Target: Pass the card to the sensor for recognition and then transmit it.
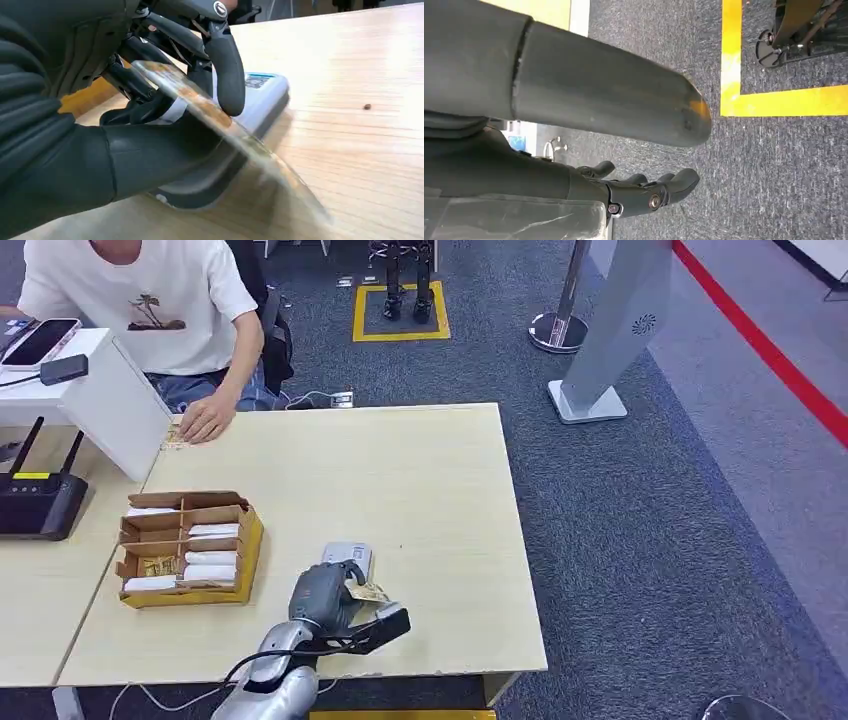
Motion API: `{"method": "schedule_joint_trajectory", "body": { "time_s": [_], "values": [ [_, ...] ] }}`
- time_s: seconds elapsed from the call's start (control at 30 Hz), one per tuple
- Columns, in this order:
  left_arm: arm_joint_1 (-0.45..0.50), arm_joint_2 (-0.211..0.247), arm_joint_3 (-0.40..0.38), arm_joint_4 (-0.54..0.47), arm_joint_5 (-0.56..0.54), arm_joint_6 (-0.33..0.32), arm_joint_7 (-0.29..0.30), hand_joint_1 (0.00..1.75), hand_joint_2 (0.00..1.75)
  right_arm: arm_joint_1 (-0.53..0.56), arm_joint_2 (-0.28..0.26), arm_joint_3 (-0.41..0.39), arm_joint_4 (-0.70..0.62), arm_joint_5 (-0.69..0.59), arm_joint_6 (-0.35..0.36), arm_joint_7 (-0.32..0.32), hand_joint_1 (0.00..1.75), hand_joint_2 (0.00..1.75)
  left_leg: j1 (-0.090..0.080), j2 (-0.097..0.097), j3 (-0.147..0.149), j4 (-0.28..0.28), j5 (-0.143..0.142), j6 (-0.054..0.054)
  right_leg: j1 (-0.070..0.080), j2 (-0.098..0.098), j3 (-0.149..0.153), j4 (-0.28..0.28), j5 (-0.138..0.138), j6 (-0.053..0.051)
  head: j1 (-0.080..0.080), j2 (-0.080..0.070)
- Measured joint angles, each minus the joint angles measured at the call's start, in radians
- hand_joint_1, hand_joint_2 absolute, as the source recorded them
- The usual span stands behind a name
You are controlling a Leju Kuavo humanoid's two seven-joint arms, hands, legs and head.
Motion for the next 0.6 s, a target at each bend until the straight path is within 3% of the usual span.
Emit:
{"method": "schedule_joint_trajectory", "body": {
  "time_s": [0.6],
  "values": [
    [0.009,0.051,0.0,-0.092,0.016,0.021,0.023,1.75,1.75,0.002,0.0,0.002,0.0,0.002,0.007,0.0,0.0,0.0,0.0,0.0,0.0,0.0,0.0,0.0,0.0,0.0,0.0,0.0,0.0,0.0,0.0,0.0]
  ]
}}
